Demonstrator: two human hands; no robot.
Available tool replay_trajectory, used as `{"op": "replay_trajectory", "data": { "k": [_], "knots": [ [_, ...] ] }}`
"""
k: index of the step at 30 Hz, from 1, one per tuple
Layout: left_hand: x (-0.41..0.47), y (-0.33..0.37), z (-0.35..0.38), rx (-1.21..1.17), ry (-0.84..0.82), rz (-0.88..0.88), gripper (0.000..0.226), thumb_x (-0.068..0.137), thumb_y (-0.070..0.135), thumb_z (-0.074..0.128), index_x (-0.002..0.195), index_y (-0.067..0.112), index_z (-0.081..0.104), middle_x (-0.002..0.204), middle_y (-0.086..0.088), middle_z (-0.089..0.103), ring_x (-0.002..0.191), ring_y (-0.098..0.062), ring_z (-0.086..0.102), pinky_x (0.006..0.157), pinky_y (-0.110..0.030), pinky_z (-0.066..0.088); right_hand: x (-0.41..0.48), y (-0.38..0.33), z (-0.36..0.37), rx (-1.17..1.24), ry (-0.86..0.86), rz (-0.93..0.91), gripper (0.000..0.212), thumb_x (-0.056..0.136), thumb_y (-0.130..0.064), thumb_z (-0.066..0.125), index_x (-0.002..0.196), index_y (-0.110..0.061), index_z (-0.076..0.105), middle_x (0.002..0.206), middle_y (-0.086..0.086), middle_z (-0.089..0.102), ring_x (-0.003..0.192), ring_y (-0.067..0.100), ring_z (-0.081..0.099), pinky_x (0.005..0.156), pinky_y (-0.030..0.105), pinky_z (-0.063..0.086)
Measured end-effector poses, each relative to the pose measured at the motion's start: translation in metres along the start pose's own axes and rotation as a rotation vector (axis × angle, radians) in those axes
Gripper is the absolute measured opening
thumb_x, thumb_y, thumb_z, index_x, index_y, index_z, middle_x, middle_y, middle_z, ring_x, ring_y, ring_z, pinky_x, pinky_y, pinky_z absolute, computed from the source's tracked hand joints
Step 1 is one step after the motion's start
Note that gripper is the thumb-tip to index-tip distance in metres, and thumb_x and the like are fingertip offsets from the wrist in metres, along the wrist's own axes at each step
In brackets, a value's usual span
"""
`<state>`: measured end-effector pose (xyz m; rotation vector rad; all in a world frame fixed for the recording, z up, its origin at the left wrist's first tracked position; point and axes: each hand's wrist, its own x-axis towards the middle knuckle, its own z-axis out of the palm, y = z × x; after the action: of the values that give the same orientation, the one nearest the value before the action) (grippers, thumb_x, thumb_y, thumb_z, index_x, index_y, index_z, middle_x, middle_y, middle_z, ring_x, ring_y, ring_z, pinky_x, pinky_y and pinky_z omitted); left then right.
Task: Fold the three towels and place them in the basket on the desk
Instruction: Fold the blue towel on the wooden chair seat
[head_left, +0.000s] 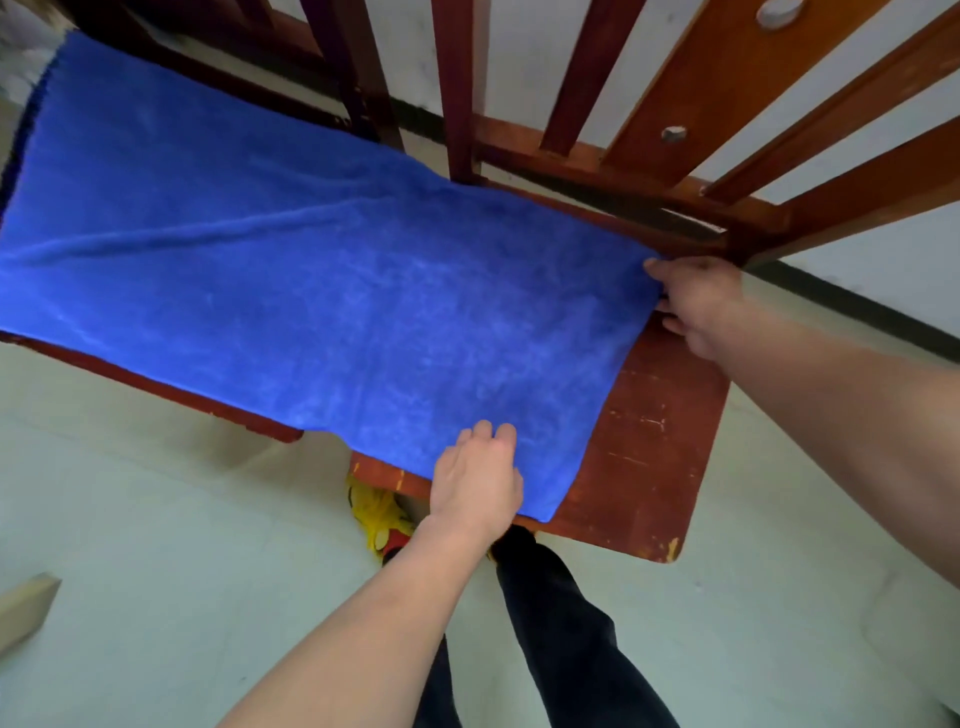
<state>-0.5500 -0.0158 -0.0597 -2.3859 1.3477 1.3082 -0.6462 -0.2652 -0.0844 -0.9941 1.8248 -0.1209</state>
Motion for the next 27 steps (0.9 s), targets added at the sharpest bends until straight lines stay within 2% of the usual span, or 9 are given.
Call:
{"op": "replay_trajectory", "data": {
  "k": [3, 7, 11, 14, 17, 19, 22, 24, 27],
  "knots": [
    [-0.001, 0.017, 0.019, 0.054, -0.051, 0.112, 0.024, 0.092, 0.028, 0.055, 0.112, 0.015, 0.052, 0.113, -0.006, 0.054, 0.109, -0.028, 0.050, 0.082, -0.037, 0.040, 0.009, 0.004, 0.005, 0.053, -0.004, 0.009, 0.018, 0.082, -0.030, 0.073, 0.089, -0.021, 0.059, 0.099, 0.003, 0.061, 0.072, 0.015, 0.055, 0.060, 0.027, 0.044],
    [0.007, 0.028, 0.044, 0.223, -0.037, 0.204, 0.045, 0.083, 0.046, 0.065, 0.112, 0.014, 0.052, 0.113, -0.007, 0.053, 0.110, -0.028, 0.048, 0.081, -0.038, 0.041, 0.025, 0.010, 0.005, 0.074, -0.054, 0.065, 0.040, 0.082, -0.023, 0.073, 0.119, -0.014, 0.059, 0.112, 0.001, 0.063, 0.074, 0.009, 0.054, 0.055, 0.024, 0.040],
    [0.010, 0.024, 0.053, 0.360, -0.020, 0.269, 0.055, 0.051, 0.061, 0.081, 0.076, 0.017, 0.061, 0.076, -0.002, 0.058, 0.073, -0.022, 0.057, 0.056, -0.031, 0.041, 0.031, 0.013, 0.006, 0.075, -0.022, 0.061, 0.020, 0.083, -0.020, 0.071, 0.097, -0.014, 0.058, 0.102, 0.006, 0.065, 0.075, 0.015, 0.058, 0.061, 0.021, 0.045],
    [0.010, 0.026, 0.056, 0.410, -0.012, 0.337, 0.049, 0.040, 0.050, 0.087, 0.064, 0.017, 0.061, 0.066, -0.002, 0.055, 0.063, -0.022, 0.056, 0.053, -0.029, 0.040, 0.032, 0.013, 0.008, 0.008, 0.050, -0.014, 0.026, 0.073, -0.021, 0.080, 0.088, -0.017, 0.059, 0.111, 0.010, 0.069, 0.084, 0.020, 0.063, 0.073, 0.030, 0.052],
    [0.006, 0.034, 0.057, 0.419, -0.044, 0.367, 0.035, 0.034, 0.027, 0.087, 0.051, 0.020, 0.058, 0.059, -0.001, 0.052, 0.057, -0.021, 0.053, 0.049, -0.027, 0.035, 0.030, 0.011, 0.006, -0.020, 0.046, -0.001, 0.032, 0.074, -0.021, 0.080, 0.098, -0.014, 0.060, 0.113, 0.009, 0.068, 0.096, 0.025, 0.066, 0.081, 0.033, 0.053],
    [0.007, 0.038, 0.062, 0.387, -0.038, 0.378, 0.033, 0.031, 0.018, 0.085, 0.046, 0.021, 0.055, 0.056, 0.000, 0.051, 0.054, -0.020, 0.051, 0.049, -0.026, 0.028, 0.028, 0.010, 0.004, -0.023, 0.011, 0.008, 0.034, 0.079, -0.018, 0.077, 0.107, -0.009, 0.061, 0.110, 0.006, 0.066, 0.094, 0.022, 0.065, 0.079, 0.032, 0.054],
    [0.005, 0.040, 0.061, 0.360, -0.015, 0.372, 0.017, 0.059, 0.014, 0.077, 0.067, 0.018, 0.062, 0.076, -0.003, 0.057, 0.074, -0.022, 0.054, 0.059, -0.031, 0.035, 0.025, 0.008, 0.000, -0.002, -0.035, 0.017, 0.027, 0.084, -0.015, 0.072, 0.107, -0.010, 0.059, 0.102, 0.002, 0.064, 0.082, 0.016, 0.062, 0.062, 0.025, 0.049],
    [0.004, 0.041, 0.061, 0.257, 0.003, 0.319, 0.006, 0.078, 0.010, 0.060, 0.082, 0.014, 0.060, 0.091, -0.006, 0.055, 0.089, -0.025, 0.051, 0.072, -0.033, 0.038, 0.021, 0.005, -0.003, 0.017, -0.039, 0.014, 0.026, 0.083, -0.017, 0.072, 0.106, -0.014, 0.059, 0.105, 0.000, 0.064, 0.089, 0.016, 0.063, 0.063, 0.026, 0.050],
    [-0.003, 0.039, 0.051, 0.029, -0.005, 0.185, 0.011, 0.078, 0.007, 0.049, 0.072, 0.012, 0.042, 0.077, -0.004, 0.046, 0.077, -0.027, 0.045, 0.063, -0.032, 0.033, 0.009, 0.001, -0.008, 0.064, -0.046, 0.024, 0.021, 0.083, -0.020, 0.071, 0.101, -0.020, 0.060, 0.108, 0.000, 0.065, 0.096, 0.018, 0.063, 0.065, 0.028, 0.051]
  ]
}}
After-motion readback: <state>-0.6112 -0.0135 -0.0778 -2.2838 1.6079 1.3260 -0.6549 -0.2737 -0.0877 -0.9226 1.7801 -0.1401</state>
